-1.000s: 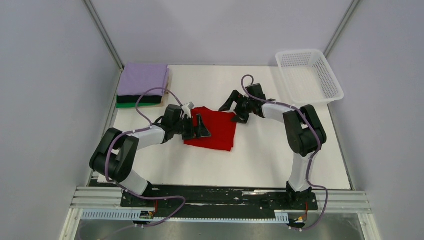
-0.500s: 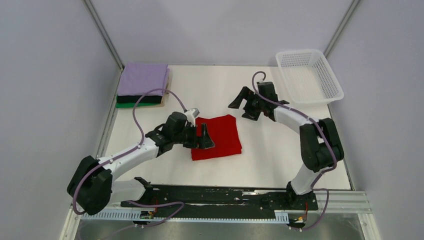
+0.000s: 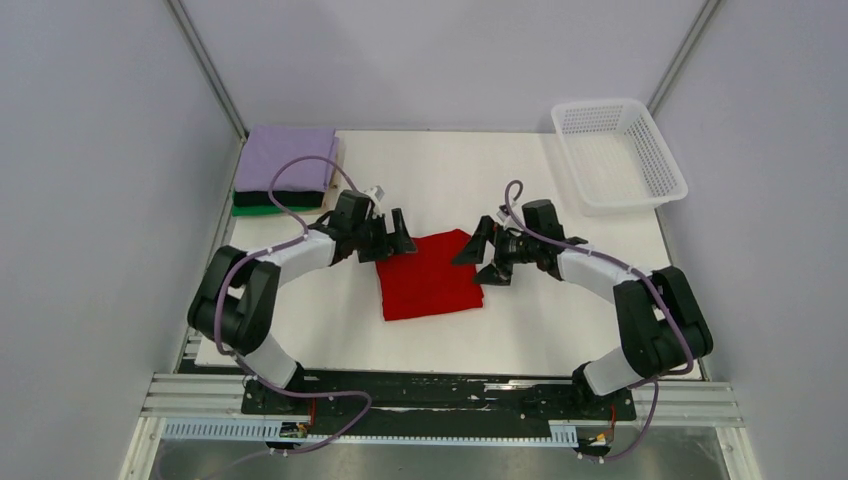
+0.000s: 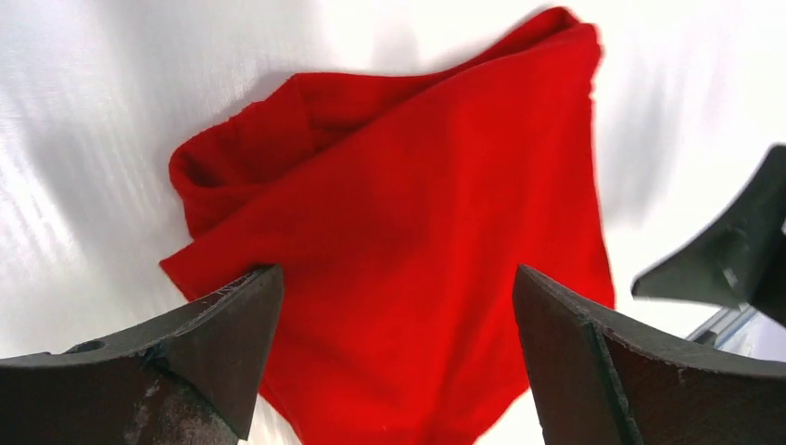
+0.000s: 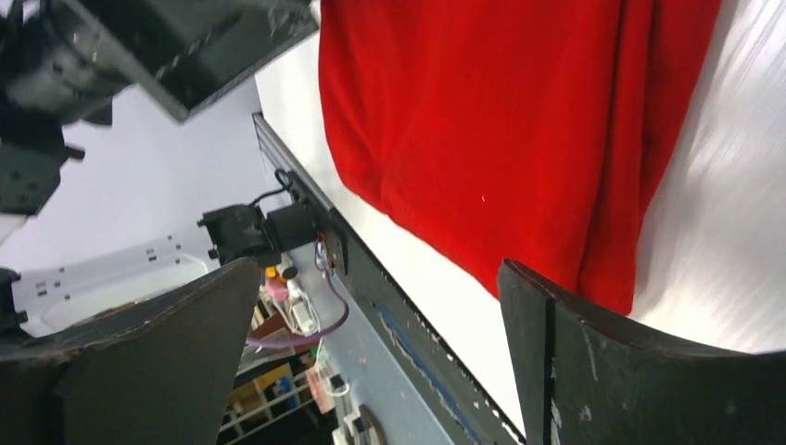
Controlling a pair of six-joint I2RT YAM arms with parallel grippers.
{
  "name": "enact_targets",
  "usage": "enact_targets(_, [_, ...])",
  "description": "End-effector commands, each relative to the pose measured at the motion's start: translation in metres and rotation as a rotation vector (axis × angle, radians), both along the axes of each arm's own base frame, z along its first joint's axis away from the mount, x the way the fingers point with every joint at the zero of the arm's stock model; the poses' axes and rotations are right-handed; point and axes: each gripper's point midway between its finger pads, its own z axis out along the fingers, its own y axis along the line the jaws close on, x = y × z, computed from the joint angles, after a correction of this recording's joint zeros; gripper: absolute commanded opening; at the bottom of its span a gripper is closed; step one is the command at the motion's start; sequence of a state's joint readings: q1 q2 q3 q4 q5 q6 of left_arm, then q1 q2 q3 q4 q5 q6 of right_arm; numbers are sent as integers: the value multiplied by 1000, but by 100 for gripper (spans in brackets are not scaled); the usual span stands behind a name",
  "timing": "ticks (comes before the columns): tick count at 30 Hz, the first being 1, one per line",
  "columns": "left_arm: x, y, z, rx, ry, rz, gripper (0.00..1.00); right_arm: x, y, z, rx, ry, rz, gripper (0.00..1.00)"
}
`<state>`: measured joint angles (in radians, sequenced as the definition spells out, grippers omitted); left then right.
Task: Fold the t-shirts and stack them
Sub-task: Smooth out wrinkles on the folded tshirt
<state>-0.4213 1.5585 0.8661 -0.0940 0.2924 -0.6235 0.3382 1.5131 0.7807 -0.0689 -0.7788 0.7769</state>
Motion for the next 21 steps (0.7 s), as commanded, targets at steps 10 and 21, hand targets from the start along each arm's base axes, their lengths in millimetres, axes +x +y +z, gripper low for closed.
enact_targets(10, [31, -2, -40, -19, 64, 0, 100, -44, -16, -63, -80, 126, -6, 100])
enact_targets(21, [30, 14, 39, 44, -86, -8, 100, -29, -25, -44, -146, 1, -47, 100])
